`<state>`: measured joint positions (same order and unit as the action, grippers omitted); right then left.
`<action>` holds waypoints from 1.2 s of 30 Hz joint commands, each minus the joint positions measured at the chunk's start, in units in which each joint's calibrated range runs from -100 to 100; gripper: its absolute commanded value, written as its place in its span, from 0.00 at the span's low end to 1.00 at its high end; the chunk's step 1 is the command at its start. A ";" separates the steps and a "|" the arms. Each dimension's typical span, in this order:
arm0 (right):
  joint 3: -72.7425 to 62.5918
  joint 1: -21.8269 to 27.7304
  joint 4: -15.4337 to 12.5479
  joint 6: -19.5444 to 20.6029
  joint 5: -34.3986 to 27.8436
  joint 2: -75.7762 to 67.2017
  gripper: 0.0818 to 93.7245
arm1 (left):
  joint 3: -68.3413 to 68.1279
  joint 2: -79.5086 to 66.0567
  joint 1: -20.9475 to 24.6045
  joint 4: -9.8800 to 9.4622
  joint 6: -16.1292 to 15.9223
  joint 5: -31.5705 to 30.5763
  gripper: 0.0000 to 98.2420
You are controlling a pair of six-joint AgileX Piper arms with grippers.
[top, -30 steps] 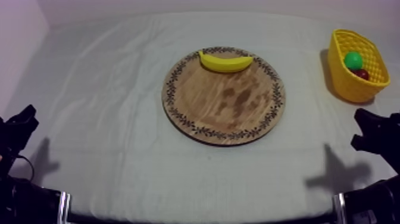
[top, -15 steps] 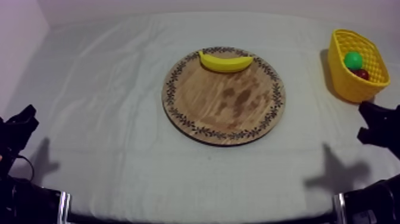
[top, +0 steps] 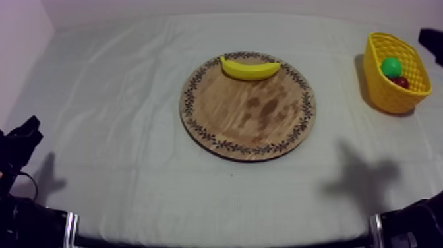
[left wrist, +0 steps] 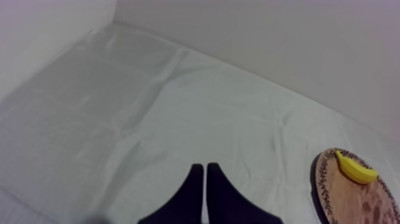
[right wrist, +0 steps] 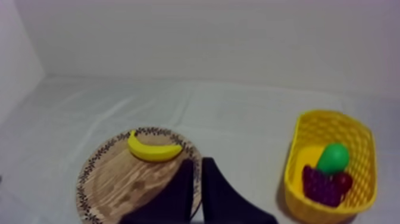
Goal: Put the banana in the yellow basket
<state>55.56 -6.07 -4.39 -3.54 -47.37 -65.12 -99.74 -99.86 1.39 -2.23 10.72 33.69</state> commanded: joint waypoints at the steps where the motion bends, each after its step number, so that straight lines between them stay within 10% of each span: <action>1: -6.33 -0.28 0.08 -4.37 -0.73 7.75 0.07 | -0.04 0.03 0.02 0.01 0.01 0.02 0.00; 19: -50.39 0.25 -6.30 -20.84 -21.79 53.94 0.06 | -0.04 0.03 0.02 0.01 0.01 0.02 0.00; 36: -67.76 -8.25 0.06 -25.44 -30.14 80.05 0.06 | -0.04 0.03 0.02 0.01 0.00 0.02 0.00</action>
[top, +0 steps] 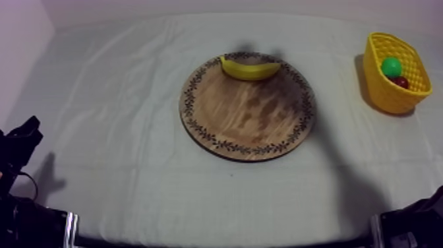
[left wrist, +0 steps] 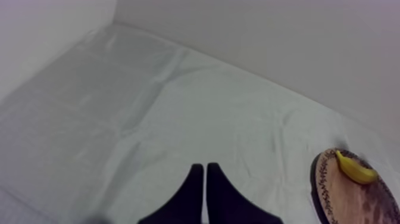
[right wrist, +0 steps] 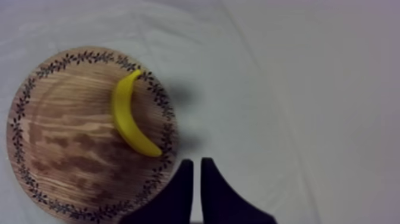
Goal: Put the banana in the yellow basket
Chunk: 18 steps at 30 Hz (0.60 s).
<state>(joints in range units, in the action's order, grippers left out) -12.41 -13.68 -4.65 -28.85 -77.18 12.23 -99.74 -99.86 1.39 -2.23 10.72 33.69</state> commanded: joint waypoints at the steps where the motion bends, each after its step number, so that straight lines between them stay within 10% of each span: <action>1: 0.52 -1.17 0.70 -0.23 -0.23 3.82 0.06 | -0.04 0.03 0.02 0.01 0.00 0.02 0.00; 13: 4.59 -3.63 2.32 -0.53 1.37 8.24 0.13 | -0.04 0.03 0.02 0.01 0.00 0.02 0.00; 18: 5.28 -2.84 1.22 -1.47 0.63 7.36 0.39 | -0.04 0.03 0.02 0.01 0.00 0.02 0.00</action>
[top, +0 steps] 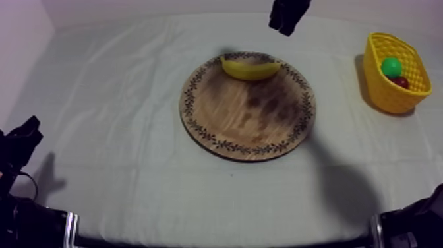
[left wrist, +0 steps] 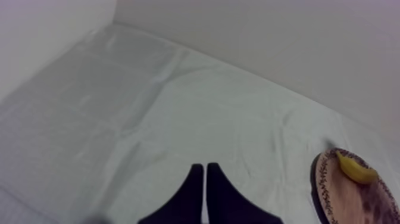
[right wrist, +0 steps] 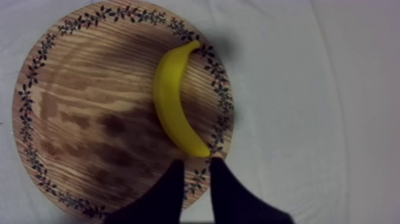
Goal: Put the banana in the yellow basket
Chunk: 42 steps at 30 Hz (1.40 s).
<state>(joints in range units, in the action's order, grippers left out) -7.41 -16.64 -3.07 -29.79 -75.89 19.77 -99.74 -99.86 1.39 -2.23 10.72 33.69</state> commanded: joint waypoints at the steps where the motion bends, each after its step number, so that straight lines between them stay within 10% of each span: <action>1: 0.99 0.35 -0.91 -0.74 -0.02 -0.61 0.44 | -0.04 0.03 0.02 0.01 0.00 0.02 0.00; 8: 9.11 0.20 -1.18 0.16 7.63 -5.26 0.83 | -0.04 0.03 0.02 0.01 0.02 0.02 0.00; 20: 17.57 -2.70 0.56 -0.14 11.91 -8.14 0.59 | -0.04 0.03 0.02 0.01 0.05 0.02 0.00; 42: 10.99 -2.44 2.92 1.12 14.23 3.76 0.56 | -0.04 0.03 0.02 0.01 0.05 0.02 0.00</action>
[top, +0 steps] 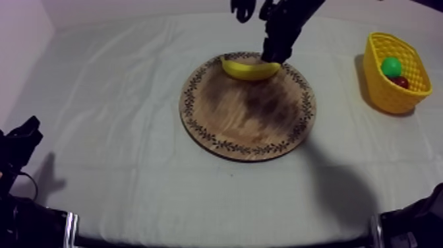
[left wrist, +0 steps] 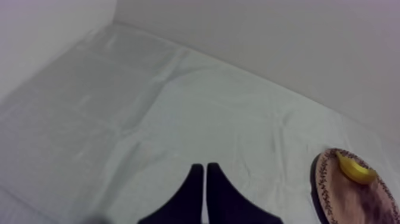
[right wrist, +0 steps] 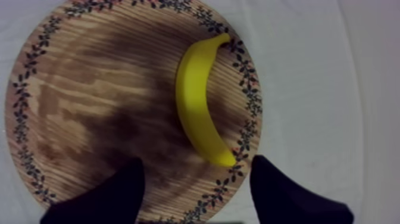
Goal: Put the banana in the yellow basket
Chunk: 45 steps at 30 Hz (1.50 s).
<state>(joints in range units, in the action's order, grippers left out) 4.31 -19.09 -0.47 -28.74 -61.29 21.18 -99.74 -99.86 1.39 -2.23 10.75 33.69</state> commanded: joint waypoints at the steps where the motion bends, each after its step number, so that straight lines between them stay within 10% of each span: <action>1: -1.48 0.01 0.53 0.12 -0.28 3.60 0.56 | -0.04 0.03 0.02 0.01 0.02 0.02 0.00; 33: -19.19 -1.90 4.31 2.12 -6.93 25.43 0.51 | -0.04 0.03 0.02 0.01 -0.03 0.02 0.00; 45: -23.19 -1.64 3.92 1.74 -10.27 28.03 0.16 | -0.04 0.03 0.02 0.01 -0.03 0.02 0.00</action>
<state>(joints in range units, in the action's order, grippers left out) -18.82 -20.70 3.48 -27.15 -71.69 49.09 -99.74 -99.86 1.39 -2.23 10.72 33.69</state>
